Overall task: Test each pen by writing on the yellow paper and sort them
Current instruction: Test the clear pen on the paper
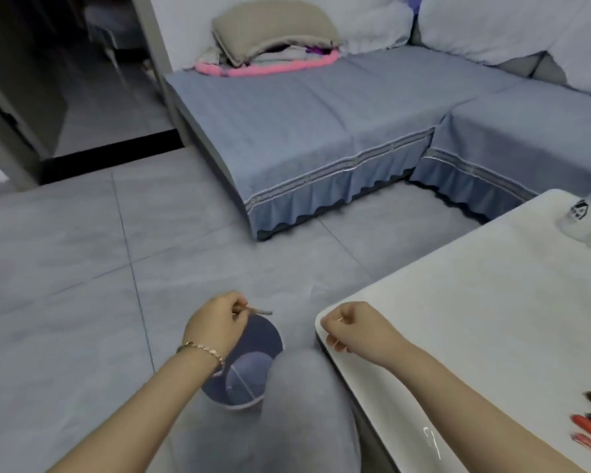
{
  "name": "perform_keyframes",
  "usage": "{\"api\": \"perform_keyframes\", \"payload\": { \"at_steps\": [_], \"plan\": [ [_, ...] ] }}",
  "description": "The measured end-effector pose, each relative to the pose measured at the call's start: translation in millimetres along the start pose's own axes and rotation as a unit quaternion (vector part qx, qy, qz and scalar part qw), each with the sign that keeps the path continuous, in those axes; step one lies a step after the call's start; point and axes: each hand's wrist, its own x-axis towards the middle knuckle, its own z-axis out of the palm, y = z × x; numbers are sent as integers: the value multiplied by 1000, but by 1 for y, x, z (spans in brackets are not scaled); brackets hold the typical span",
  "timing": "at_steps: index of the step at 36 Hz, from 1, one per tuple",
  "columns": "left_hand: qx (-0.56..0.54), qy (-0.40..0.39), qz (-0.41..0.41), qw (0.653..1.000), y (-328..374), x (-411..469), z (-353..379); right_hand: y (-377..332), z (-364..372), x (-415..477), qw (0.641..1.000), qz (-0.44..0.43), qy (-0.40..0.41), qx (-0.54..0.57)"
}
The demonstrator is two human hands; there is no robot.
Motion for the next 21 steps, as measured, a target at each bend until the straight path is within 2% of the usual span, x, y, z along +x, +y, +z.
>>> {"api": "perform_keyframes", "payload": {
  "at_steps": [4, 7, 11, 15, 18, 21],
  "plan": [
    [175, -108, -21, 978, -30, 20, 14, 2, 5, 4, 999, 9, 1, -42],
    [232, -164, -22, 958, -34, 26, 20, 6, 2, -3, 999, 15, 7, -52],
    [163, -147, 3, 976, -8, 27, 26, 23, -9, -17, 997, 33, 16, -62],
    [67, -136, 59, 987, 48, 15, 29, 46, -27, -39, 995, 57, 38, -69],
    [21, -145, 133, 980, 99, -6, 38, 69, -43, -62, 993, 77, 62, -66],
    [-1, -187, 226, 956, 149, -36, 54, 95, -61, -95, 988, 101, 100, -56]
  ]
}}
